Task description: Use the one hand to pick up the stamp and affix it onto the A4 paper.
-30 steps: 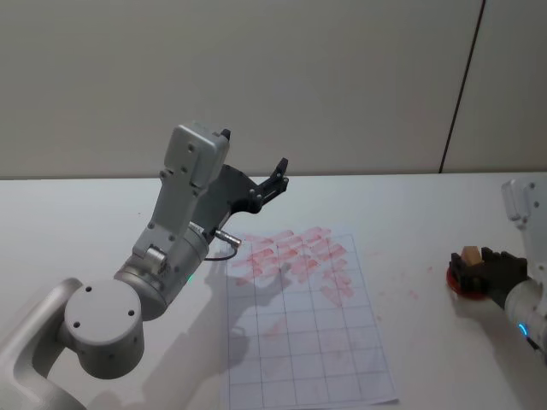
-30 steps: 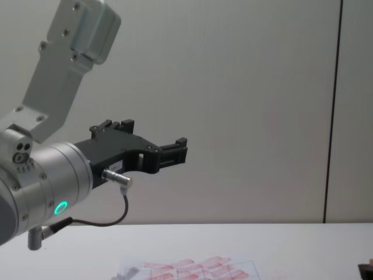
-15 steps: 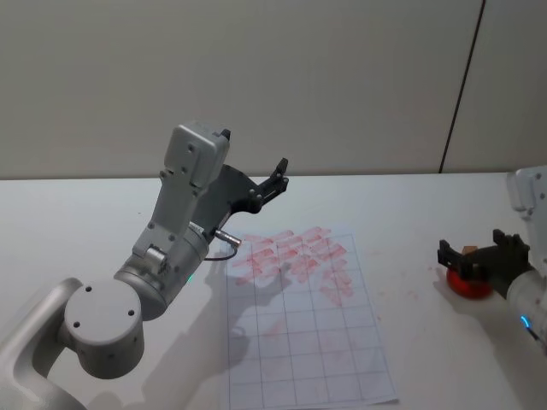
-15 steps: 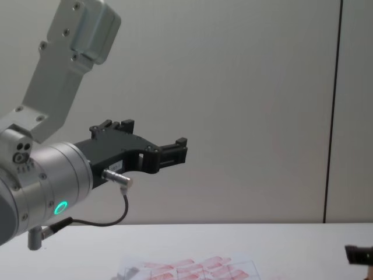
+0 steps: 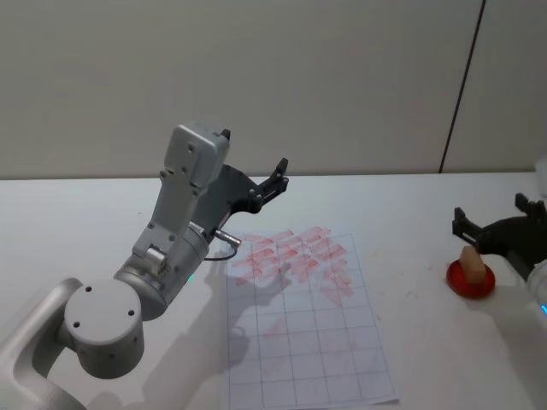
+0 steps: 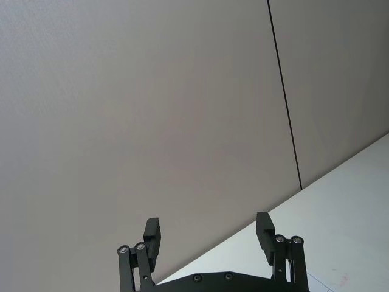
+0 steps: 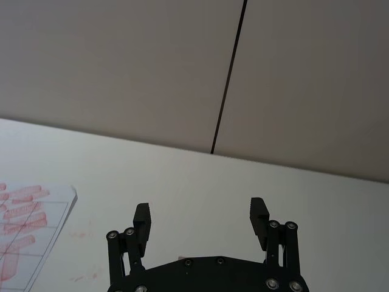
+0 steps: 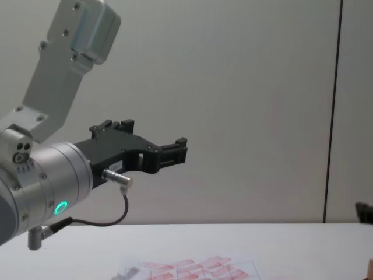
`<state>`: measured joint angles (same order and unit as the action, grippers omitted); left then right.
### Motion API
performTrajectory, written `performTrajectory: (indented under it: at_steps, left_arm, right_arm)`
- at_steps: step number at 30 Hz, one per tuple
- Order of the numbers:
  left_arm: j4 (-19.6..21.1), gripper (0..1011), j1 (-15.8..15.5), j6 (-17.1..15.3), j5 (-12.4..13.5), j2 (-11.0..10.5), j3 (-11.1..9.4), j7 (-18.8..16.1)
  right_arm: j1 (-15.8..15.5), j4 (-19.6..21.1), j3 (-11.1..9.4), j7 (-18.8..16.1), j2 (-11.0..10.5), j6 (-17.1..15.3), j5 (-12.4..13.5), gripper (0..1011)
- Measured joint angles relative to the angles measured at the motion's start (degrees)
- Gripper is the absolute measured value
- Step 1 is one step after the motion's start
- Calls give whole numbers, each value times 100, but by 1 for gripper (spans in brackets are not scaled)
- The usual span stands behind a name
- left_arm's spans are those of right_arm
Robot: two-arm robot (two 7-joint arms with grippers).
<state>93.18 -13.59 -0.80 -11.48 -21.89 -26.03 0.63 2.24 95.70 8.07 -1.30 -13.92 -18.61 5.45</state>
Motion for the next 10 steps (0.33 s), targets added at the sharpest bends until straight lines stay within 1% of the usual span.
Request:
performTrajectory:
  at_steps: [1, 4, 5, 8, 10]
  left_arm:
    - [0, 1001, 0, 0, 0, 0, 0, 0]
    - [0, 1001, 0, 0, 0, 0, 0, 0]
    - [0, 1001, 0, 0, 0, 0, 0, 0]
    - [0, 1001, 0, 0, 0, 0, 0, 0]
    - [0, 1001, 0, 0, 0, 0, 0, 0]
  right_arm:
    - [-14, 20, -7, 2, -11, 35, -8, 1001]
    - [-88, 129, -51, 10, -76, 309, -72, 1001]
    - [-88, 129, -51, 10, -76, 309, -72, 1001]
    - [-149, 228, -90, 12, -136, 495, -115, 1001]
    - [-169, 260, -101, 13, -157, 557, -128, 1001]
